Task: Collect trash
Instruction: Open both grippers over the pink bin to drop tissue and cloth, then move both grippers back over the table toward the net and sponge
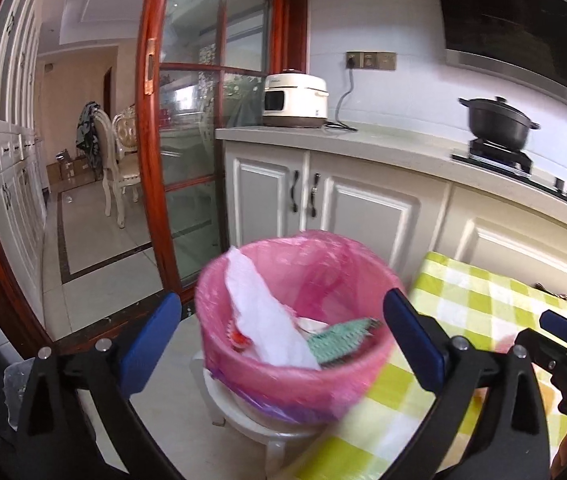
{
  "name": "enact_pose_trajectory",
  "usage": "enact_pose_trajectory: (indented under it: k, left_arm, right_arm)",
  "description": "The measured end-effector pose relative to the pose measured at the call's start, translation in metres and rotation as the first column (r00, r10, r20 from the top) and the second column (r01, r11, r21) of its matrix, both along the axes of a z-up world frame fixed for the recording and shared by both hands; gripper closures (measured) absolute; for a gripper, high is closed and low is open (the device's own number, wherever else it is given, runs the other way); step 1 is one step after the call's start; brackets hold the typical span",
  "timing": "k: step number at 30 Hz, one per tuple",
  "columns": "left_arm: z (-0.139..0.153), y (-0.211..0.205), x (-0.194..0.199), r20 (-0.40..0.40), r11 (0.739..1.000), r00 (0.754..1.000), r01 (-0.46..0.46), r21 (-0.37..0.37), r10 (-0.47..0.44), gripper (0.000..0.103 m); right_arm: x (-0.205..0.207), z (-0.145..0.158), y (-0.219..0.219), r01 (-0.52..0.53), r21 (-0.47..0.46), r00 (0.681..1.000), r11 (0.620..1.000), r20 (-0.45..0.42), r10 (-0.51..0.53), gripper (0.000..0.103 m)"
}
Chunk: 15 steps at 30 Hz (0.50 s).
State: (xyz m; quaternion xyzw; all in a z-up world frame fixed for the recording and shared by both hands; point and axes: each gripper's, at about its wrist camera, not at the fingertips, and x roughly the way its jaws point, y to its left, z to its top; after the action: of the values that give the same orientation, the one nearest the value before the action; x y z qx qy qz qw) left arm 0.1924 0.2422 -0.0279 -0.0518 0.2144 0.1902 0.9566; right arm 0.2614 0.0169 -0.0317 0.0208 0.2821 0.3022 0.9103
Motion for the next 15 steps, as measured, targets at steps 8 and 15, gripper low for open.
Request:
enact_pose_trajectory:
  k: [8, 15]
  left_arm:
    - [-0.015, -0.047, -0.018, -0.021, 0.998, 0.999, 0.045, -0.051, -0.046, 0.005]
    - [-0.038, -0.086, -0.032, -0.022, 0.994, 0.995, 0.094, -0.061, -0.095, 0.005]
  right_arm:
    - [-0.025, -0.012, -0.063, 0.085, 0.003, 0.996, 0.996, -0.009, -0.085, 0.021]
    - [-0.035, -0.038, -0.113, 0.169, -0.044, 0.985, 0.985, -0.035, -0.171, 0.021]
